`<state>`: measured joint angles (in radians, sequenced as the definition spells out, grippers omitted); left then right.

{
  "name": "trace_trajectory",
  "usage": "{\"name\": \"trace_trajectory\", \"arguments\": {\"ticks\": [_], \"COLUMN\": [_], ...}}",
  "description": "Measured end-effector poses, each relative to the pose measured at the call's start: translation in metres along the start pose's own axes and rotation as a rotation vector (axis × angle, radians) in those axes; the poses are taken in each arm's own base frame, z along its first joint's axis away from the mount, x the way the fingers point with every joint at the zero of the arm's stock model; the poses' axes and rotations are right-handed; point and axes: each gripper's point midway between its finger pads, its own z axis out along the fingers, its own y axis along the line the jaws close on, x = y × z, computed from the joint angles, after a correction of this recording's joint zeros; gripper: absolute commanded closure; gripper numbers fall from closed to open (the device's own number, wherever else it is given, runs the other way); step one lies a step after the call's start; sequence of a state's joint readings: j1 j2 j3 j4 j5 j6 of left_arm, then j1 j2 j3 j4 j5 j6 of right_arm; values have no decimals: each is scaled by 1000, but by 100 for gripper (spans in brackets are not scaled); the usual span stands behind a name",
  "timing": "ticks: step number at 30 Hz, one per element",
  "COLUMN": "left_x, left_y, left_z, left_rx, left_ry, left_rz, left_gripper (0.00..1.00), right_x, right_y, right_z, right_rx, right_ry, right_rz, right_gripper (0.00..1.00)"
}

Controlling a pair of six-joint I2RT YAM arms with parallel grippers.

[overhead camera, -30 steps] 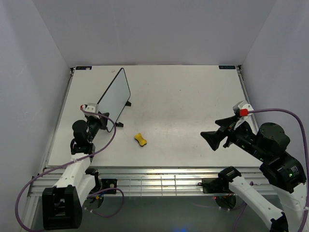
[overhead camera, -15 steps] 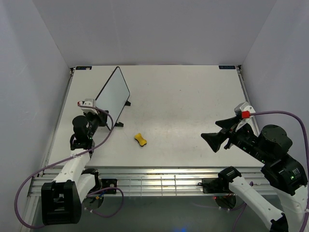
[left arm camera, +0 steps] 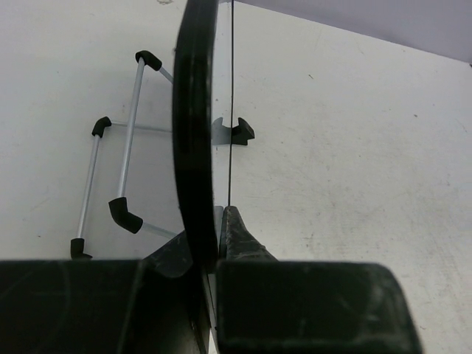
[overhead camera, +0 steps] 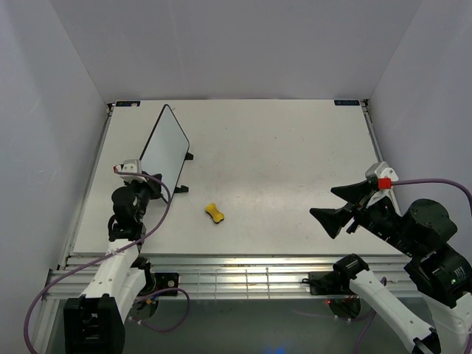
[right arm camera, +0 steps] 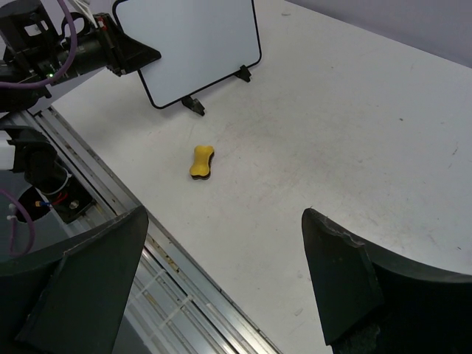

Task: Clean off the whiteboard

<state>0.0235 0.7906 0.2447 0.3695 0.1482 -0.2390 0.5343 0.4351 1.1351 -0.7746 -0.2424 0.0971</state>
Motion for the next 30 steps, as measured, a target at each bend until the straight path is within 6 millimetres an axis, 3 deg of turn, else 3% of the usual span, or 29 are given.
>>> {"name": "trace_trajectory", "arguments": {"ticks": [9,17,19,22,30], "left_x": [5,10,16,43,47], "left_y": [1,-9,-10,-5,-5], "left_z": [-2,6,8,5,-3], "left_rx": [-33,-41,-49,-84,-95], "left_ry": [-18,9,31,122,131], "left_rz": [-69,-31,-8,11,32], "left_gripper": [87,82,70,71,63], "right_x": [-2,-5,-6,-7,-8], "right_y": [2,5,6,7,7], "right_z": [-4,-9,-11,-13,-13], "right_rx": [-6,-15,-16,-17,-17], "right_ry": [-14,-40,-51,-58,-60], "right_rz": [-5,-14,-17,-20,-20], "right_gripper": [10,10,10,10,10]}}
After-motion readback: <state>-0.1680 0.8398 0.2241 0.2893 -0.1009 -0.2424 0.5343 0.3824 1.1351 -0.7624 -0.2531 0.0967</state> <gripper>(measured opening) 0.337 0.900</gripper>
